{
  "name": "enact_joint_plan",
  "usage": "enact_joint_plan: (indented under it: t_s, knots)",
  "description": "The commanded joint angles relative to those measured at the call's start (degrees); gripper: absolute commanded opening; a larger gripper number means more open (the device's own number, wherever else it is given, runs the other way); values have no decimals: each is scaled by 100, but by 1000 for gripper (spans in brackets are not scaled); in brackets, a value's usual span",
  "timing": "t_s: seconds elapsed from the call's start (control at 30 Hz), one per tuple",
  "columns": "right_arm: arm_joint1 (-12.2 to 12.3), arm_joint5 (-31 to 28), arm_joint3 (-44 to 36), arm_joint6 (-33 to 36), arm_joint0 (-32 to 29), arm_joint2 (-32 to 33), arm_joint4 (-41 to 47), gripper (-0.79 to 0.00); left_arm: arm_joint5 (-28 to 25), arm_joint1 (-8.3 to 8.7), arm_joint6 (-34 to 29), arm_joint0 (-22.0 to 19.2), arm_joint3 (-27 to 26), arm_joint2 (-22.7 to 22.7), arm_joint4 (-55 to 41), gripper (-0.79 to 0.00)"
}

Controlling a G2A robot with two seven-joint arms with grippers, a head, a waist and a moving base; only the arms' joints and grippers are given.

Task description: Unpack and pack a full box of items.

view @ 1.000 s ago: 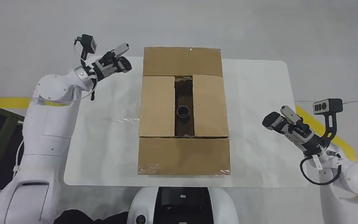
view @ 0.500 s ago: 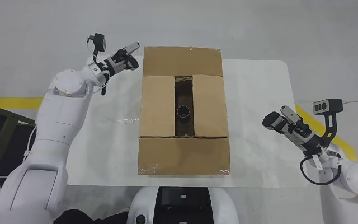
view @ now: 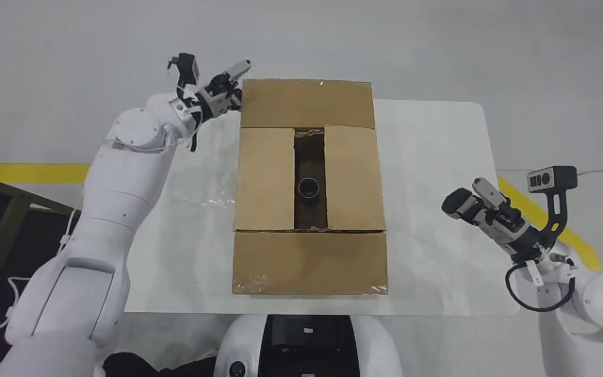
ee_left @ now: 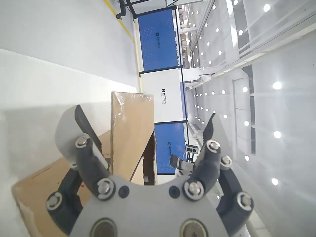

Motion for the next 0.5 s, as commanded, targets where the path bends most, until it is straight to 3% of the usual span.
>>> enact_joint_plan:
  t_s: [0.0,0.23,0.47]
  knots:
    - [0,0,0,0,0,0,0,0,-18,-34,-70,-42,85,-20,-180,0]
    - [0,0,0,0,0,0,0,0,112,-90,-668,-88,194,-251,-1021,0]
    - [0,0,0,0,0,0,0,0,313,-48,-1233,-37,-28,-508,-1450,0]
